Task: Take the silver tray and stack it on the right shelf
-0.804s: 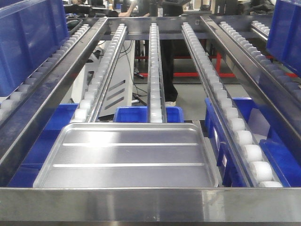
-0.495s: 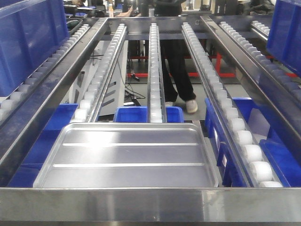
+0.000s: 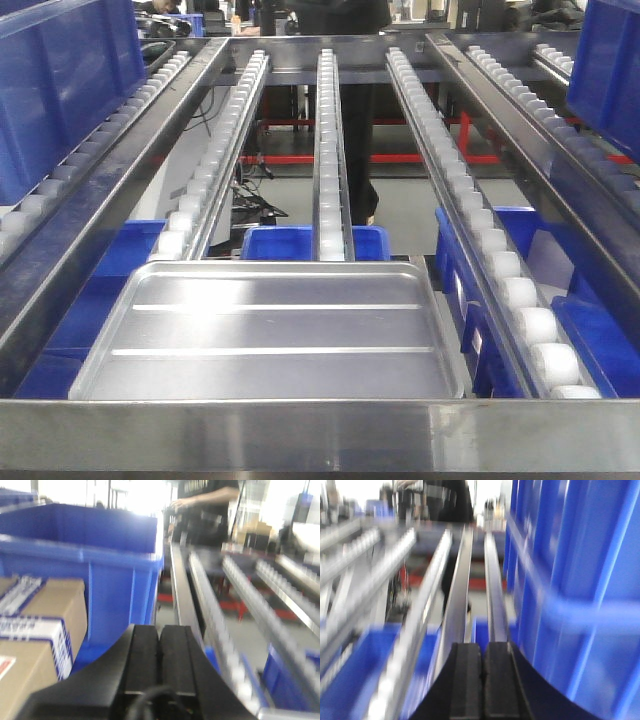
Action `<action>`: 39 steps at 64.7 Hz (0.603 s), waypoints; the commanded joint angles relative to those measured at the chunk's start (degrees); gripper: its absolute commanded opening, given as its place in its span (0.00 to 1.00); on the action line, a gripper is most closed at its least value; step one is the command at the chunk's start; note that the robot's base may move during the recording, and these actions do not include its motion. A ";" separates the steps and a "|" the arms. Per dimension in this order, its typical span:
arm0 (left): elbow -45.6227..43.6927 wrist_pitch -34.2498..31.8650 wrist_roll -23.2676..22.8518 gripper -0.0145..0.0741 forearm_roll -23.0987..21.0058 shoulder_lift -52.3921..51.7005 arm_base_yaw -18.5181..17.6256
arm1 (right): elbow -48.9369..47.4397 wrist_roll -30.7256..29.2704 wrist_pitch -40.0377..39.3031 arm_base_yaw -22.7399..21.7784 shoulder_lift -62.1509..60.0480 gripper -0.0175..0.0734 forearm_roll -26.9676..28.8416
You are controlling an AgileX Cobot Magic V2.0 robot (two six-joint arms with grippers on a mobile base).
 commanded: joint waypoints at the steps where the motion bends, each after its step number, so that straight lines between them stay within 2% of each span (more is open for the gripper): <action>1: -0.37 -7.23 -0.28 0.05 -3.17 -0.47 -0.08 | -1.10 -0.38 -13.91 0.11 -1.19 0.25 0.10; 6: -2.68 -6.86 -0.28 0.05 -3.18 -0.47 -0.08 | -1.10 -0.38 -18.44 0.11 -1.19 0.25 0.10; 10: -5.39 -5.20 -0.28 0.05 -2.62 -0.18 -0.08 | -1.73 -0.38 -18.79 0.11 -1.13 0.25 0.24; 22: -22.07 7.55 -0.28 0.05 5.19 7.54 -0.08 | -8.98 -0.38 -7.04 0.06 1.33 0.25 0.18; 34: -38.20 23.32 -0.28 0.05 4.56 21.21 -0.08 | -17.29 -0.32 -4.64 0.25 9.49 0.25 0.18; 39: -41.26 26.33 -0.28 0.05 4.47 26.37 -1.69 | -21.10 -0.32 0.36 0.90 13.84 0.25 0.18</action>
